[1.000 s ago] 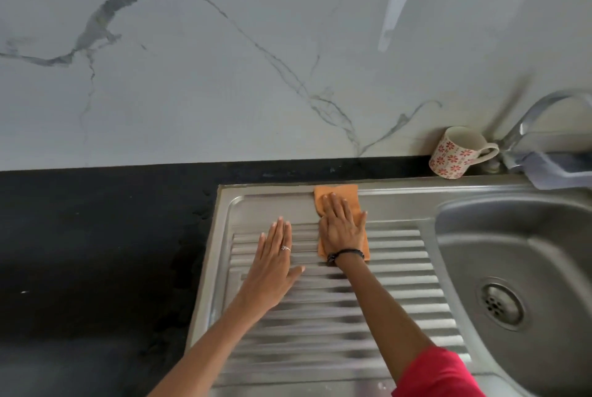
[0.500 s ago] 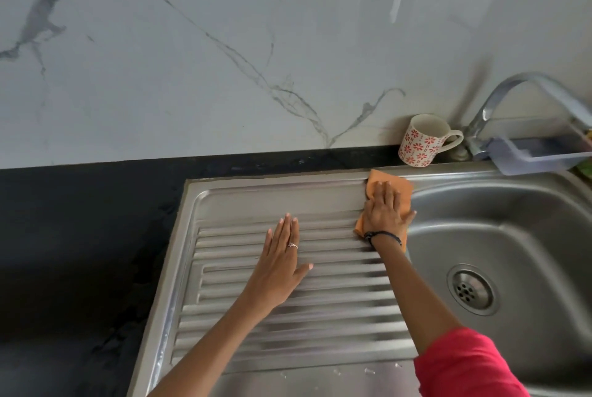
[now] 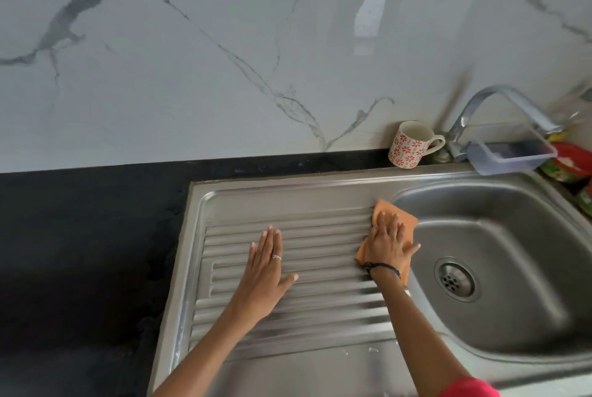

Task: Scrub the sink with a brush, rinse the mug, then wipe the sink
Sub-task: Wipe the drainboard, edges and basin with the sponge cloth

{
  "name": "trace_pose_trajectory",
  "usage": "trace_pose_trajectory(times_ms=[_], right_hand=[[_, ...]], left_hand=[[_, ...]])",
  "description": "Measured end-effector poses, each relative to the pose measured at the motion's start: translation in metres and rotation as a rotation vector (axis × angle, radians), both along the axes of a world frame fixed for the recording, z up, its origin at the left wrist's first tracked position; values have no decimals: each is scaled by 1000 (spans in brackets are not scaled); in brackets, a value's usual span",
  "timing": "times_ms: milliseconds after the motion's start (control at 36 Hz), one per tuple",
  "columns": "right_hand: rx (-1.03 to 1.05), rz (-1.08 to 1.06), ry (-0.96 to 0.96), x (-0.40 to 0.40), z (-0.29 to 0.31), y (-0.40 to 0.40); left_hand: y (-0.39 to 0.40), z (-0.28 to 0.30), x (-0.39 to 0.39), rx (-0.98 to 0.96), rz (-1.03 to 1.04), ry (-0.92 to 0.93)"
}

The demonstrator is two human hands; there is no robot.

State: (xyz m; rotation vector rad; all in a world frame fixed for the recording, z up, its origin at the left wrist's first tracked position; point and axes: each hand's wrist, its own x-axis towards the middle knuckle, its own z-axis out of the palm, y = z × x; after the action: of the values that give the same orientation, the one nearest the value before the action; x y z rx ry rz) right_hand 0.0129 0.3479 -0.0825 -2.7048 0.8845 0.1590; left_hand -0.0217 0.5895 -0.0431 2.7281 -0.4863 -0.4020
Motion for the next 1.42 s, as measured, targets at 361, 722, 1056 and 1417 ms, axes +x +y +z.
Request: trace_pose_trajectory(times_ms=[361,722,1056,1417], right_hand=[[28,248,-57,15,9,61],[10,631,-20,19,9,237],[-14,885,5,3,9,284],[33,980,-101,-32,0,239]], left_hand=[[63,-1,-19,-1,35,17],[135,-3,-46,14,119,-2],[156,-6,-65,56,138,61],[121,-14,-83,134,145,48]])
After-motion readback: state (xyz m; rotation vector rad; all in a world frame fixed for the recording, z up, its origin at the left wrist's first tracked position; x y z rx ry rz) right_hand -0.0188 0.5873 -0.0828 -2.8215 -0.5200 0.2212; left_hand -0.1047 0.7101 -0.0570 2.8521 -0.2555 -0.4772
